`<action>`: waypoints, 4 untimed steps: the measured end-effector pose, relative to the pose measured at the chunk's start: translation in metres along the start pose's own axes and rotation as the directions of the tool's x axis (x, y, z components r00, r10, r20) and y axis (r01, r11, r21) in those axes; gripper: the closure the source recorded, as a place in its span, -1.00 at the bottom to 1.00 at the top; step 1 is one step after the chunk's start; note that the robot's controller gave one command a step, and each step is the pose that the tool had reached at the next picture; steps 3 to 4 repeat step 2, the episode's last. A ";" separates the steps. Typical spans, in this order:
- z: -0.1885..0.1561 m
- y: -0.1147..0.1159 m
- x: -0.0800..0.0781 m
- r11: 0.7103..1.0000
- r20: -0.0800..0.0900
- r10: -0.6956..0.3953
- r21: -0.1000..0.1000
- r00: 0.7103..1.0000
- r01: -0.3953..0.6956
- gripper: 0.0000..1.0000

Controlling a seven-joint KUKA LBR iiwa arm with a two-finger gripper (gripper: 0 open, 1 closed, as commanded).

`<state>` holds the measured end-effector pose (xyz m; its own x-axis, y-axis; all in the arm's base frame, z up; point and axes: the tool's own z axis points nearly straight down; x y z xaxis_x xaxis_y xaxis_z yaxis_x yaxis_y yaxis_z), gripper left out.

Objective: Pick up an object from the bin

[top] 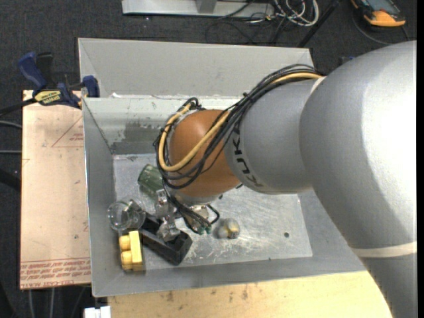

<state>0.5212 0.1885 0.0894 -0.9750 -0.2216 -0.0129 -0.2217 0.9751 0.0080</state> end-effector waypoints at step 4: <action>-0.171 -0.034 -0.021 0.927 -0.008 -0.376 0.005 0.927 0.376 1.00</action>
Offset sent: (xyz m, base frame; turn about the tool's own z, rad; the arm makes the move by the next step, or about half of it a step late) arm 0.0249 -0.0295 0.1683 -0.3890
